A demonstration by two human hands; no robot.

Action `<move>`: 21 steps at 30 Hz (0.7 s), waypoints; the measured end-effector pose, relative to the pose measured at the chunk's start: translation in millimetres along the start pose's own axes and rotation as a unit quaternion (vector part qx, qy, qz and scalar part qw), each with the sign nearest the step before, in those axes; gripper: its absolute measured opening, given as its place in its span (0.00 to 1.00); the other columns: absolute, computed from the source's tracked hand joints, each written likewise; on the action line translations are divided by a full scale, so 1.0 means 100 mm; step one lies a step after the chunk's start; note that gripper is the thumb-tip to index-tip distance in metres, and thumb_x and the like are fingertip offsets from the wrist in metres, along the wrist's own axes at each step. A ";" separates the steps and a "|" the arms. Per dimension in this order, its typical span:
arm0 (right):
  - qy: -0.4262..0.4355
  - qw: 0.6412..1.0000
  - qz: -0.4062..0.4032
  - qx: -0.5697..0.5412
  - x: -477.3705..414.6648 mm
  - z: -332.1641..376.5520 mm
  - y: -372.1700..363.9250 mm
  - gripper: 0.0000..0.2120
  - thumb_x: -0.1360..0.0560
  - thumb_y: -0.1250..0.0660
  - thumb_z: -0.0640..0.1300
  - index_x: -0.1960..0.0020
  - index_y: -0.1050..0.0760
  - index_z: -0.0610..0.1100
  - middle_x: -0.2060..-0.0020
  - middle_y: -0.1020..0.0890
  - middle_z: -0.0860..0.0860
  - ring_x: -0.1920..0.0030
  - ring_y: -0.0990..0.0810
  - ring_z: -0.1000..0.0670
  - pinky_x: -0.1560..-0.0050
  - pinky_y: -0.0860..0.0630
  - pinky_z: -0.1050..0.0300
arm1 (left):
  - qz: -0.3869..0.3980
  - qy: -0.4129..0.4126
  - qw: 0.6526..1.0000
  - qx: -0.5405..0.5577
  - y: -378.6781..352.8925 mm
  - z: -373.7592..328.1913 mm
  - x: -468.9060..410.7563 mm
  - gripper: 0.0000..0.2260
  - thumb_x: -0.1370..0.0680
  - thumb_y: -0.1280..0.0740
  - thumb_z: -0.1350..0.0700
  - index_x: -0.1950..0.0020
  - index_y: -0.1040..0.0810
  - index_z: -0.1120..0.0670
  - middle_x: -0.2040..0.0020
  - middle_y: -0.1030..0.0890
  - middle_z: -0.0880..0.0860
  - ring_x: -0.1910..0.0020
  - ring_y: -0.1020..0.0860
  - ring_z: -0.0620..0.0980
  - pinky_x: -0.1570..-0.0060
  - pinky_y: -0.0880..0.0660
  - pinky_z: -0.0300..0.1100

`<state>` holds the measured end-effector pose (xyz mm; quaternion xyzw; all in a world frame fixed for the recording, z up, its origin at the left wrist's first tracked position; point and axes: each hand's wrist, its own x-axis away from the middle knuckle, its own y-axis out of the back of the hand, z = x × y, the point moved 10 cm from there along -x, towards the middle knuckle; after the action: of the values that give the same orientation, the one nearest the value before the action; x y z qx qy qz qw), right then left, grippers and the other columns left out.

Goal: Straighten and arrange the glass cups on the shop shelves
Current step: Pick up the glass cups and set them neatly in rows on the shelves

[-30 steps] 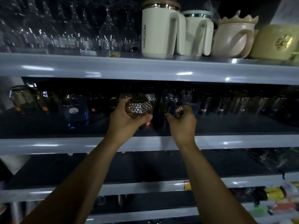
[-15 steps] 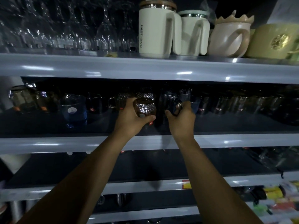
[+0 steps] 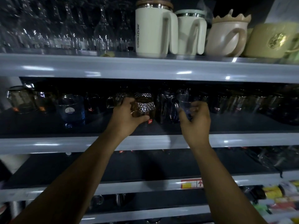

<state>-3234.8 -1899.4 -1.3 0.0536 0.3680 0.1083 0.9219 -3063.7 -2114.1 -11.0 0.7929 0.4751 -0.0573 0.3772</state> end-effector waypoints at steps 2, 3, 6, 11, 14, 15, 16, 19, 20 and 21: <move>0.013 1.000 -0.015 0.009 -0.03 0.02 0.10 0.16 0.24 0.27 0.43 0.42 0.29 0.41 0.47 0.26 0.45 0.50 0.23 0.46 0.49 0.23 0.49 | 0.003 -0.004 1.000 0.003 -0.03 -0.03 -0.01 0.36 0.32 0.19 0.48 0.28 0.29 0.54 0.37 0.23 0.54 0.42 0.25 0.46 0.45 0.32 0.35; 0.009 1.000 -0.019 0.017 -0.06 -0.01 0.14 0.16 0.24 0.28 0.42 0.42 0.30 0.41 0.46 0.28 0.46 0.50 0.23 0.45 0.48 0.23 0.50 | 0.002 -0.008 1.000 0.005 -0.03 -0.05 0.00 0.36 0.32 0.19 0.48 0.28 0.28 0.54 0.37 0.23 0.54 0.42 0.26 0.45 0.44 0.31 0.36; -0.020 0.999 -0.012 0.037 -0.20 -0.19 0.20 0.20 0.28 0.27 0.38 0.40 0.32 0.39 0.44 0.32 0.47 0.47 0.24 0.40 0.43 0.23 0.44 | 0.001 -0.019 1.000 0.001 -0.05 -0.06 -0.01 0.38 0.33 0.19 0.46 0.27 0.29 0.53 0.35 0.24 0.55 0.38 0.23 0.51 0.39 0.24 0.46; -0.140 0.986 0.090 0.035 -0.35 -0.55 -0.05 0.36 0.33 0.21 0.42 0.31 0.36 0.39 0.36 0.30 0.46 0.38 0.27 0.48 0.33 0.27 0.49 | 0.005 -0.016 1.000 0.017 -0.06 0.01 -0.03 0.37 0.33 0.19 0.44 0.28 0.28 0.50 0.36 0.23 0.51 0.40 0.22 0.50 0.38 0.22 0.51; -0.177 0.976 0.126 0.005 -0.39 -0.70 -0.22 0.35 0.34 0.19 0.41 0.35 0.35 0.41 0.38 0.22 0.45 0.39 0.21 0.46 0.35 0.24 0.47 | -0.026 -0.032 0.999 0.024 0.01 -0.05 -0.01 0.33 0.31 0.20 0.46 0.30 0.28 0.51 0.35 0.26 0.52 0.39 0.24 0.49 0.37 0.23 0.48; -0.182 0.974 0.134 0.001 -0.42 -0.72 -0.27 0.35 0.34 0.19 0.39 0.35 0.36 0.41 0.39 0.21 0.46 0.40 0.20 0.46 0.36 0.24 0.49 | -0.038 -0.044 0.998 0.031 0.04 -0.09 0.00 0.31 0.30 0.20 0.47 0.31 0.27 0.51 0.35 0.26 0.52 0.40 0.24 0.48 0.38 0.24 0.47; -0.188 0.973 0.135 -0.004 -0.45 -0.77 -0.32 0.36 0.34 0.19 0.38 0.34 0.36 0.40 0.39 0.20 0.46 0.41 0.20 0.47 0.36 0.24 0.49 | -0.048 -0.054 0.997 0.036 0.07 -0.14 0.01 0.28 0.29 0.21 0.48 0.32 0.27 0.50 0.36 0.27 0.51 0.40 0.24 0.47 0.37 0.25 0.45; -0.198 0.971 0.130 -0.002 -0.50 -0.82 -0.40 0.35 0.34 0.19 0.38 0.34 0.35 0.39 0.41 0.19 0.47 0.41 0.19 0.47 0.39 0.23 0.52 | -0.073 -0.080 0.994 0.034 0.13 -0.25 0.05 0.22 0.26 0.24 0.50 0.35 0.26 0.51 0.37 0.26 0.51 0.41 0.25 0.45 0.37 0.28 0.39; -0.205 0.971 0.125 -0.007 -0.51 -0.83 -0.40 0.34 0.34 0.19 0.38 0.35 0.34 0.39 0.41 0.19 0.48 0.42 0.19 0.48 0.41 0.24 0.55 | -0.079 -0.083 0.993 0.039 0.14 -0.27 0.06 0.20 0.25 0.25 0.52 0.35 0.25 0.52 0.38 0.26 0.51 0.41 0.25 0.44 0.38 0.29 0.38; -0.218 0.968 0.121 -0.011 -0.49 -0.84 -0.39 0.33 0.34 0.19 0.38 0.35 0.32 0.40 0.42 0.19 0.49 0.43 0.19 0.49 0.43 0.24 0.57 | -0.086 -0.088 0.992 0.043 0.15 -0.29 0.08 0.19 0.25 0.26 0.53 0.36 0.25 0.52 0.38 0.25 0.52 0.42 0.25 0.44 0.38 0.29 0.38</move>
<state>-3321.2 -1947.0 -36.0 0.1101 0.1476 0.2088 0.9605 -3055.2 -2092.9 14.4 0.7566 0.5037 -0.1792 0.3766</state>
